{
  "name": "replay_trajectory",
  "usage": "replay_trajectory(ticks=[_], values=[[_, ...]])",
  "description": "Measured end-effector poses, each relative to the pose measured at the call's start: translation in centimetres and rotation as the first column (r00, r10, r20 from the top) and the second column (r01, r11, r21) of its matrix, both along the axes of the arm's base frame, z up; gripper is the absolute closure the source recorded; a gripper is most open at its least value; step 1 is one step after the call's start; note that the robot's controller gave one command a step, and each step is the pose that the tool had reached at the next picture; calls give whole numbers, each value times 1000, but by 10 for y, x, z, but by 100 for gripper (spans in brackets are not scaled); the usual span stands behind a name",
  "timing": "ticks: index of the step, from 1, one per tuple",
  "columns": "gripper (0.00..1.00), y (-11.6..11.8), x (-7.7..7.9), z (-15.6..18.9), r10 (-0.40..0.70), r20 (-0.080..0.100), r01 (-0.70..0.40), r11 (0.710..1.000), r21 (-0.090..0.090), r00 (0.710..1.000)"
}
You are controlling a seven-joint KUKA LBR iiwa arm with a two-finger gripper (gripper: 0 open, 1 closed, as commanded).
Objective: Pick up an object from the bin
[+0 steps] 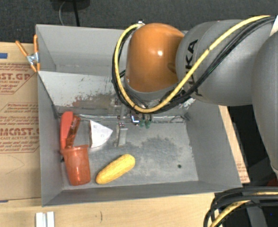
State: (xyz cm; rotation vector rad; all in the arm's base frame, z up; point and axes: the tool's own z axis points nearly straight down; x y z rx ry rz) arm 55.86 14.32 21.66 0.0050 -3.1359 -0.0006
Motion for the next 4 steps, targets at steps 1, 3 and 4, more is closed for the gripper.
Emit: replay_trajectory(ticks=[1, 3, 4], values=[[0, -1, 1, 5, -2, 7, 2, 1000, 1, 1000], [0, -14, -18, -92, -9, 8, 9, 1000, 2, 1000], [100, 6, 11, -121, -17, 15, 17, 1000, 5, 1000]])
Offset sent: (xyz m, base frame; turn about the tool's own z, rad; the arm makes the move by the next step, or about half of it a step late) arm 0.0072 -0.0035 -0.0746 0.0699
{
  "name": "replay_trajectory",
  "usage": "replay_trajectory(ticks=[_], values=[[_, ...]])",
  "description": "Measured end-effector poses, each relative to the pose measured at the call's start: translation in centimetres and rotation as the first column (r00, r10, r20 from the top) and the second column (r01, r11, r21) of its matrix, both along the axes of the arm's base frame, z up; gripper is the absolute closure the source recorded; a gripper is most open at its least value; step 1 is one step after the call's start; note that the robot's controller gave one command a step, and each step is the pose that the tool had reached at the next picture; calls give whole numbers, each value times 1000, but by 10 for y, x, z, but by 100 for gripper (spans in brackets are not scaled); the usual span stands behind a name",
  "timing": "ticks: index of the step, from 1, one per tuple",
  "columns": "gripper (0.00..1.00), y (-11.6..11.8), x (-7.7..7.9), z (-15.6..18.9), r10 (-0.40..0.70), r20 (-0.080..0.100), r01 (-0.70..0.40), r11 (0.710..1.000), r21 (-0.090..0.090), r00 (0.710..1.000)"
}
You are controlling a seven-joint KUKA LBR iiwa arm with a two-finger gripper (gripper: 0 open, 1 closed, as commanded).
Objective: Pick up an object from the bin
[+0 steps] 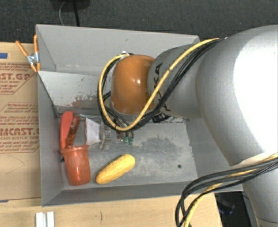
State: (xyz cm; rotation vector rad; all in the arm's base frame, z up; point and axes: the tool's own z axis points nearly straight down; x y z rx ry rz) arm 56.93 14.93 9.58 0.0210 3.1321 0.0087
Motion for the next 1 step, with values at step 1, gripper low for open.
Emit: replay_trajectory(ticks=[1], values=[[100, 0, 0, 0, 0, 0, 0, 1000, 0, 1000]])
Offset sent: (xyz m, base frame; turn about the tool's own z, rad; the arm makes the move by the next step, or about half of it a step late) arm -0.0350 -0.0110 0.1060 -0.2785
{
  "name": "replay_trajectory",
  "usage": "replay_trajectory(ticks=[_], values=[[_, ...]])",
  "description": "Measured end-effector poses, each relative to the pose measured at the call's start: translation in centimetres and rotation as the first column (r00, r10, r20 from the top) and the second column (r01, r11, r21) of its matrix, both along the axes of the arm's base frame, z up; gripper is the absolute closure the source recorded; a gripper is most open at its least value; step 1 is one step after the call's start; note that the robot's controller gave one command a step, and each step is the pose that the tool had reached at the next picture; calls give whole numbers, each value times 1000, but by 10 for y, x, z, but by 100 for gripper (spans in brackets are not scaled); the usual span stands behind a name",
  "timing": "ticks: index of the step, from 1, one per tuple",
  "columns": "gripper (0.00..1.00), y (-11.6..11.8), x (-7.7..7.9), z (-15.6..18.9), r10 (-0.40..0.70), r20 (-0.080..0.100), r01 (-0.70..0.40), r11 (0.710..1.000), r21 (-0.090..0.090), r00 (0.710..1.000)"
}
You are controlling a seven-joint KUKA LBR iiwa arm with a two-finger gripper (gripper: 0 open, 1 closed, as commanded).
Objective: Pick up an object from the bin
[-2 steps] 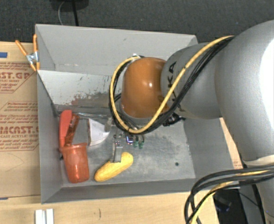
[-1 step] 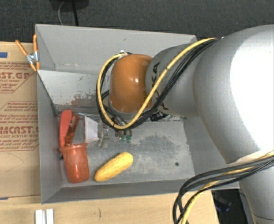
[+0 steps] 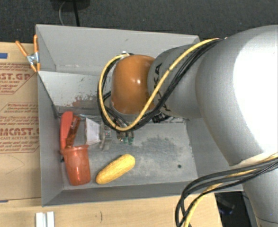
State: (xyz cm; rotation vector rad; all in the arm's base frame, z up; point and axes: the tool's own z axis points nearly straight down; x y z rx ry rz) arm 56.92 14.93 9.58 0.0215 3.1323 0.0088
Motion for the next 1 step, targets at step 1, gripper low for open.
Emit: replay_trajectory(ticks=[1], values=[[100, -3, -11, 22, 71, -7, -71, 997, -3, 997]])
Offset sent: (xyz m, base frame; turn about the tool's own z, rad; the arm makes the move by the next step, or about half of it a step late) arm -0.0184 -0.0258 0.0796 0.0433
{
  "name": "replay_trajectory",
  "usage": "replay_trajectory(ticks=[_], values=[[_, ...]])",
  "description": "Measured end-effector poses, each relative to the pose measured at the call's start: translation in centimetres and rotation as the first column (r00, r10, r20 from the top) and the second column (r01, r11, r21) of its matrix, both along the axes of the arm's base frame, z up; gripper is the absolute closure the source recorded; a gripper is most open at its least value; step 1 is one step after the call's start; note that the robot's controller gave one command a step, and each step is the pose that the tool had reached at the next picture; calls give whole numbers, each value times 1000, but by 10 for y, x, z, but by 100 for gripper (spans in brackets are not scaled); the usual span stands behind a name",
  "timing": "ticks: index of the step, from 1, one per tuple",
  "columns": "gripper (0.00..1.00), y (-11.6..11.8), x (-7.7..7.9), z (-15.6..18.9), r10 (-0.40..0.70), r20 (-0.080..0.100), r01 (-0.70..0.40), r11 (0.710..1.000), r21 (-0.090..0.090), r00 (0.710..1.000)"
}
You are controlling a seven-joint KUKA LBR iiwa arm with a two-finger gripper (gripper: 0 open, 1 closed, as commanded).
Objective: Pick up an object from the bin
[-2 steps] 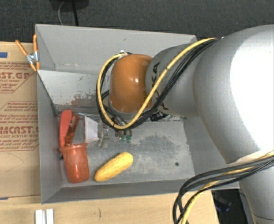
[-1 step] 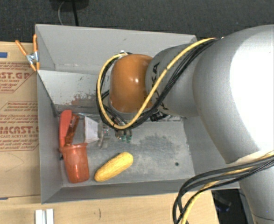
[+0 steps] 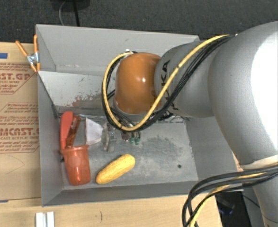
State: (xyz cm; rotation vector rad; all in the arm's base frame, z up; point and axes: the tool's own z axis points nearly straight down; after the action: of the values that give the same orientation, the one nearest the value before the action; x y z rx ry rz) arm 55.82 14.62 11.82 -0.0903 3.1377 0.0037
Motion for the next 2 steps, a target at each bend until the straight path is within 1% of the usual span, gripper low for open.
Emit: replay_trajectory(ticks=[1, 2], values=[[100, -11, -3, 34, -14, 7, 14, 1000, 4, 1000], [100, -10, -31, 33, -95, 6, 95, 996, 3, 995]])
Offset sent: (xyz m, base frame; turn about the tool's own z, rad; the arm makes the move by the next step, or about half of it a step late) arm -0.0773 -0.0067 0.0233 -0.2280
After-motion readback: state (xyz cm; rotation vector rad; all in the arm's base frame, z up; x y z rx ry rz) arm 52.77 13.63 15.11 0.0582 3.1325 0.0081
